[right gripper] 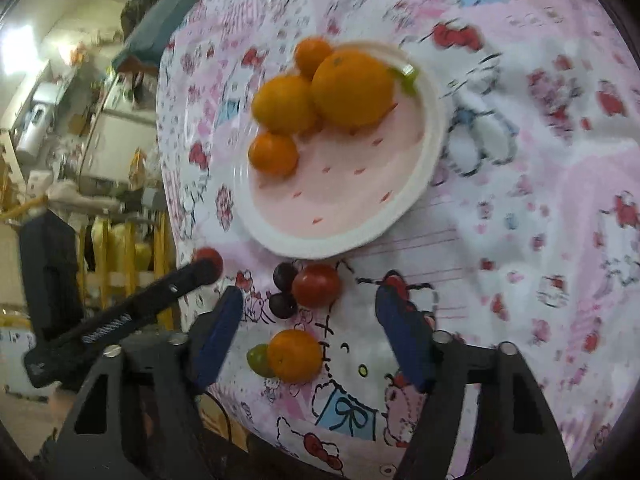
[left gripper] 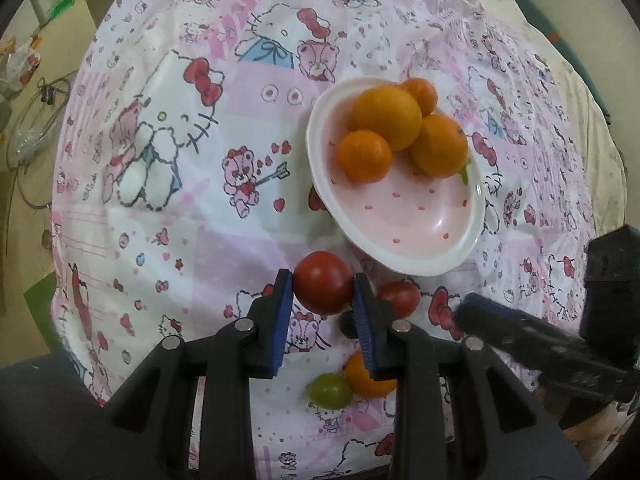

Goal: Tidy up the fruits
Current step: 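Close the left gripper on the cherry tomato while the right gripper grasps another tomato, then carry both cherry tomatoes up over the white plate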

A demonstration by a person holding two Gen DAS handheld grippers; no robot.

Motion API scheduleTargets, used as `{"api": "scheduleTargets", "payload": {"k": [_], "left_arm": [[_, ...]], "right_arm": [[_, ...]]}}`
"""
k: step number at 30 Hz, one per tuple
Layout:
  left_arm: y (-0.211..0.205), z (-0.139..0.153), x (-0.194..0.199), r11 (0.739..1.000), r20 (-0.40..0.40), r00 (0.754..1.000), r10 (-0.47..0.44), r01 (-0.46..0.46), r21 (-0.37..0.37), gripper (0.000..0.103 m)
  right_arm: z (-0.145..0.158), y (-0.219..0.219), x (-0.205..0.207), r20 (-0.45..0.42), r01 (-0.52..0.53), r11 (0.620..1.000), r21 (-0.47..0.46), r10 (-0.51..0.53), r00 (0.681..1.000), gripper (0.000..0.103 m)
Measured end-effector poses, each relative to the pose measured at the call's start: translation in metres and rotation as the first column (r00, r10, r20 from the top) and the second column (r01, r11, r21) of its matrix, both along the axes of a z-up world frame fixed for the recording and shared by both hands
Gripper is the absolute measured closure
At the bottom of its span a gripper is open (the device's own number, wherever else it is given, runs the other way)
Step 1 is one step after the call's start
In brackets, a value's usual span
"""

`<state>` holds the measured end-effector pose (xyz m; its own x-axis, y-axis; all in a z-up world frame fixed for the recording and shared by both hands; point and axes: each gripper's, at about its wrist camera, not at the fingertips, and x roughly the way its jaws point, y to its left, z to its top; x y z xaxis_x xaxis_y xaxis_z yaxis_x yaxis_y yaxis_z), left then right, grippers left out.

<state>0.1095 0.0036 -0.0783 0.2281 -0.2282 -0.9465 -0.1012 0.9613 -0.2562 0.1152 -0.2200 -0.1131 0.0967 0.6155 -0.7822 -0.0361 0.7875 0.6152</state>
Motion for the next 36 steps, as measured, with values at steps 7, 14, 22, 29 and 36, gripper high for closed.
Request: {"api": "scheduleTargets", "payload": {"k": [7,14,22,29,36], "left_arm": [[0.002,0.001,0.000,1.000,0.008,1.000,0.015,-0.015,0.003,0.077],[0.001,0.001,0.002,1.000,0.007,1.000,0.013,-0.013,0.002,0.077],[-0.004,0.002,0.005,1.000,0.016,1.000,0.011,-0.011,0.018,0.077],[-0.007,0.002,0.006,1.000,0.030,1.000,0.002,-0.003,0.026,0.077],[-0.006,0.005,0.009,0.999,0.054,0.998,0.012,-0.015,0.051,0.077]], "right_arm": [[-0.031,0.026,0.010,-0.065,-0.069,0.996,-0.055,0.065,0.996,0.048],[-0.037,0.042,0.011,-0.048,-0.115,0.989,-0.093,0.111,0.993,0.057],[-0.034,0.041,0.009,-0.028,-0.126,0.985,-0.114,0.124,0.992,0.063],[-0.026,0.030,-0.003,-0.010,-0.124,0.985,-0.117,0.124,0.992,0.063],[-0.011,-0.007,-0.011,0.013,-0.035,0.995,-0.093,0.036,0.999,0.063]]}}
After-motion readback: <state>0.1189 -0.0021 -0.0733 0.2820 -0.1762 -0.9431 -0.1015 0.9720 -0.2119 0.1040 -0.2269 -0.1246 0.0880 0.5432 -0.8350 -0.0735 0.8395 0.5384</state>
